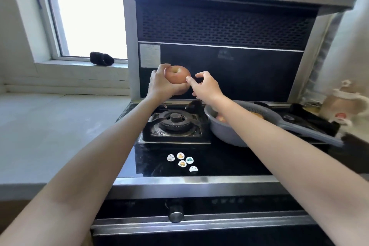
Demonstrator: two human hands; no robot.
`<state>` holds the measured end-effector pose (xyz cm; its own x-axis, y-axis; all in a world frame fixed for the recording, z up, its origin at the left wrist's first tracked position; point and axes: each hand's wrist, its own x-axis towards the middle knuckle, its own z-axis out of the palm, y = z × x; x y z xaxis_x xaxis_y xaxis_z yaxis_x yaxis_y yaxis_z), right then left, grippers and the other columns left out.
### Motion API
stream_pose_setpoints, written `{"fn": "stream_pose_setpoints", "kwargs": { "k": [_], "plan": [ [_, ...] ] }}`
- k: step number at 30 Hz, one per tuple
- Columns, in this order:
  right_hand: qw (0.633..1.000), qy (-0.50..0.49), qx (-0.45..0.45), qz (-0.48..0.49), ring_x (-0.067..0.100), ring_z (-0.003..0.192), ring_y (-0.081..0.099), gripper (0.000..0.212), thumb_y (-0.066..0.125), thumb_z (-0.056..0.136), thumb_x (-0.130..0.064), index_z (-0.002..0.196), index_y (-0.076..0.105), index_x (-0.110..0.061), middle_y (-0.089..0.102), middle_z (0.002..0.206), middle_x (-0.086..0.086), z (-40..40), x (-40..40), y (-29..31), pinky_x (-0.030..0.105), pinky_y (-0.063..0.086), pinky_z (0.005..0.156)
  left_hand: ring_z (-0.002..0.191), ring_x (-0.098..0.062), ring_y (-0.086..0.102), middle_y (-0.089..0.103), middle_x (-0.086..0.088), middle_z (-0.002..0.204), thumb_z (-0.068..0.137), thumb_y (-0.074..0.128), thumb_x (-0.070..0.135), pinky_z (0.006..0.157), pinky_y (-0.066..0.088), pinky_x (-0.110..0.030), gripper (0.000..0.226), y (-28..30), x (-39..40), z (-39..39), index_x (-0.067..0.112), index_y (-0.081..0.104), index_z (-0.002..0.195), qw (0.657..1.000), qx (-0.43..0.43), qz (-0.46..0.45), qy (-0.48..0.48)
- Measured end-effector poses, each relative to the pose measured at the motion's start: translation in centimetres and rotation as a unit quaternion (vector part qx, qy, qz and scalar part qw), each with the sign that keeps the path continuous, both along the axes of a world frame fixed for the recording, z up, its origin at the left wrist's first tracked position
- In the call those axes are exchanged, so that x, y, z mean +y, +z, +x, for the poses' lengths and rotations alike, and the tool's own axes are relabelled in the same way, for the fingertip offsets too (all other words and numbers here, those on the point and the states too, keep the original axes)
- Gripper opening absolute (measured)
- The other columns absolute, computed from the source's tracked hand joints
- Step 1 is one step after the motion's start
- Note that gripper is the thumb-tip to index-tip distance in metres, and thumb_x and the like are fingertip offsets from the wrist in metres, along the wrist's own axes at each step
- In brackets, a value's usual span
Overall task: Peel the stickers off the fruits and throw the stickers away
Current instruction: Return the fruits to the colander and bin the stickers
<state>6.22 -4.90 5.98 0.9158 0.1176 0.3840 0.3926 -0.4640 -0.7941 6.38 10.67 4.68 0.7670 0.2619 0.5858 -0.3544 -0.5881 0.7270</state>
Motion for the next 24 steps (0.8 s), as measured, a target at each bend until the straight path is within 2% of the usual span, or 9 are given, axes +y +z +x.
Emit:
{"fn": "stream_pose_setpoints", "kwargs": {
  "k": [2, 5, 6, 9, 12, 16, 19, 21, 24],
  "plan": [
    [1.0, -0.006, 0.022, 0.018, 0.024, 0.099, 0.066, 0.059, 0.054, 0.092, -0.052, 0.137, 0.039, -0.016, 0.055, 0.127, 0.008, -0.6, -1.9, 0.2, 0.039, 0.056, 0.087, 0.107, -0.015, 0.048, 0.047, -0.003, 0.126, 0.054, 0.083, 0.049, 0.085, 0.042, -0.026, 0.092, 0.3, -2.3, -0.6, 0.027, 0.045, 0.134, 1.0, -0.001, -0.005, -0.023],
    [0.995, -0.001, 0.072, 0.067, 0.021, 0.088, 0.069, 0.061, 0.049, 0.094, -0.054, 0.14, 0.034, -0.017, 0.055, 0.125, 0.009, -1.4, -4.4, 0.4, 0.027, 0.058, 0.065, 0.109, -0.016, 0.051, 0.048, -0.003, 0.125, 0.053, 0.084, 0.05, 0.088, 0.046, -0.027, 0.093, 0.4, -5.5, -1.2, 0.027, 0.045, 0.134, 0.998, -0.002, -0.008, -0.058],
    [0.993, 0.005, 0.087, 0.082, 0.021, 0.086, 0.07, 0.062, 0.048, 0.094, -0.055, 0.14, 0.034, -0.017, 0.056, 0.125, 0.009, -1.5, -5.2, 0.5, 0.026, 0.058, 0.062, 0.109, -0.015, 0.051, 0.048, -0.003, 0.125, 0.053, 0.085, 0.051, 0.087, 0.046, -0.026, 0.093, 0.3, -6.4, -1.4, 0.027, 0.045, 0.134, 0.998, -0.002, -0.007, -0.069],
    [0.989, 0.005, 0.105, 0.102, 0.021, 0.087, 0.071, 0.061, 0.051, 0.091, -0.058, 0.136, 0.038, -0.018, 0.059, 0.121, 0.007, -1.9, -7.5, 0.4, 0.028, 0.059, 0.063, 0.107, -0.013, 0.055, 0.051, -0.003, 0.125, 0.055, 0.087, 0.048, 0.083, 0.046, -0.023, 0.09, 0.0, -9.3, -1.7, 0.027, 0.046, 0.133, 0.995, 0.002, 0.0, -0.105],
    [0.99, -0.032, 0.101, 0.095, 0.021, 0.097, 0.065, 0.061, 0.056, 0.088, -0.056, 0.134, 0.04, -0.018, 0.057, 0.12, 0.004, -1.6, -9.9, -0.4, 0.035, 0.059, 0.074, 0.108, -0.016, 0.057, 0.053, -0.004, 0.124, 0.055, 0.088, 0.046, 0.088, 0.05, -0.027, 0.09, -0.6, -11.9, -1.5, 0.026, 0.045, 0.131, 0.99, 0.018, 0.007, -0.139],
    [0.99, -0.075, 0.096, 0.066, 0.02, 0.097, 0.062, 0.063, 0.053, 0.088, -0.059, 0.132, 0.042, -0.017, 0.056, 0.116, 0.002, -0.7, -12.9, -2.0, 0.036, 0.057, 0.079, 0.104, -0.014, 0.055, 0.051, -0.002, 0.123, 0.056, 0.089, 0.043, 0.075, 0.043, -0.018, 0.096, -1.9, -14.6, -0.5, 0.021, 0.038, 0.135, 0.985, 0.056, -0.01, -0.164],
    [0.99, -0.091, 0.089, 0.058, 0.019, 0.1, 0.059, 0.065, 0.052, 0.087, -0.061, 0.132, 0.044, -0.015, 0.055, 0.117, 0.001, 0.1, -14.5, -3.2, 0.036, 0.055, 0.082, 0.108, -0.015, 0.054, 0.051, -0.004, 0.128, 0.057, 0.089, 0.045, 0.079, 0.044, -0.023, 0.099, -2.9, -16.1, 0.2, 0.015, 0.038, 0.136, 0.984, 0.077, -0.009, -0.158],
    [0.989, -0.093, 0.089, 0.071, 0.015, 0.095, 0.06, 0.064, 0.053, 0.087, -0.061, 0.131, 0.045, -0.014, 0.058, 0.116, 0.001, 0.6, -15.2, -3.9, 0.03, 0.053, 0.072, 0.112, -0.015, 0.052, 0.051, -0.004, 0.129, 0.058, 0.088, 0.046, 0.083, 0.044, -0.025, 0.097, -3.4, -16.9, 0.7, 0.012, 0.041, 0.135, 0.986, 0.072, 0.011, -0.149],
    [0.988, -0.097, 0.095, 0.079, 0.005, 0.082, 0.058, 0.063, 0.053, 0.087, -0.061, 0.129, 0.046, -0.014, 0.058, 0.108, -0.001, 1.3, -15.8, -4.5, 0.022, 0.046, 0.059, 0.106, -0.012, 0.045, 0.045, -0.004, 0.129, 0.061, 0.086, 0.047, 0.084, 0.039, -0.025, 0.092, -3.7, -17.4, 1.4, 0.014, 0.041, 0.134, 0.984, 0.079, 0.04, -0.152]
  ]
}}
